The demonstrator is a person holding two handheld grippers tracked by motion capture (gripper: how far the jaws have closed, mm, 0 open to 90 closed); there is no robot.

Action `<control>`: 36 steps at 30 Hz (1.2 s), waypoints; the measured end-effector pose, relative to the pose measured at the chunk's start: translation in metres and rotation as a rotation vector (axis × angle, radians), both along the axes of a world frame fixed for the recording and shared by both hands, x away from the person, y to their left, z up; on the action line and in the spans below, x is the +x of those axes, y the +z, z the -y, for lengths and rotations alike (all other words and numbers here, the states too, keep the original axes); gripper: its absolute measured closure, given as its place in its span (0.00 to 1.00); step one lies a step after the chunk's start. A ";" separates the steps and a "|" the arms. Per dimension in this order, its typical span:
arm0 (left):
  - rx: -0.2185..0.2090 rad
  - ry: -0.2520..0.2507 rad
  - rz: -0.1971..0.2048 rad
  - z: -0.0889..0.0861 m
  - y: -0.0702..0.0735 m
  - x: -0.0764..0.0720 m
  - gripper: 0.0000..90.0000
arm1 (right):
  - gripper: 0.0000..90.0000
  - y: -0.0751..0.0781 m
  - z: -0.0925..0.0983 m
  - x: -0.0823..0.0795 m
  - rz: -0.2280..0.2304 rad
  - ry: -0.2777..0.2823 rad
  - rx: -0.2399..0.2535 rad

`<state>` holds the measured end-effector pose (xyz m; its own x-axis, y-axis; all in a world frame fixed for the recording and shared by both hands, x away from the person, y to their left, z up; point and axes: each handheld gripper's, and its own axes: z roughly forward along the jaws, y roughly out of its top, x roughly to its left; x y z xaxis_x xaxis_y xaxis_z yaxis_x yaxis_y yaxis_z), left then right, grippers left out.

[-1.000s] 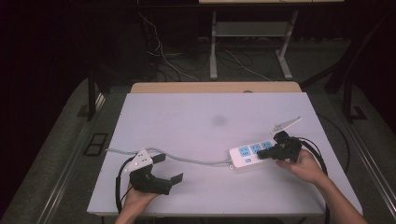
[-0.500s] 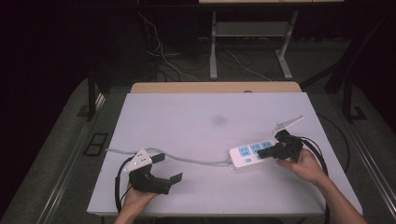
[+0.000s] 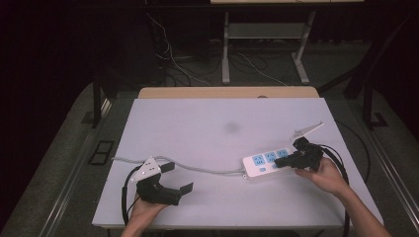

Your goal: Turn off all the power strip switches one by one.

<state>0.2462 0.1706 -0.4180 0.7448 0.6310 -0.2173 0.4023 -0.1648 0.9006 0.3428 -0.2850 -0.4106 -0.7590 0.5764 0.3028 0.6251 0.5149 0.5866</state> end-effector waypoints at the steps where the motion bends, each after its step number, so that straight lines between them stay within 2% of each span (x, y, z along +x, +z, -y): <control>1: 0.000 0.000 0.000 0.000 0.000 0.000 0.00 | 1.00 0.001 0.000 -0.001 -0.002 0.000 0.003; 12: -0.001 -0.001 0.000 0.000 0.000 0.000 0.00 | 1.00 0.018 -0.009 -0.003 0.020 0.027 -0.003; 22: -0.003 0.000 0.001 -0.001 0.000 0.000 0.00 | 1.00 0.031 -0.028 0.000 0.035 0.064 -0.014; 36: 0.000 -0.003 0.001 0.000 0.000 0.000 0.00 | 1.00 0.026 -0.046 0.004 0.027 0.100 -0.043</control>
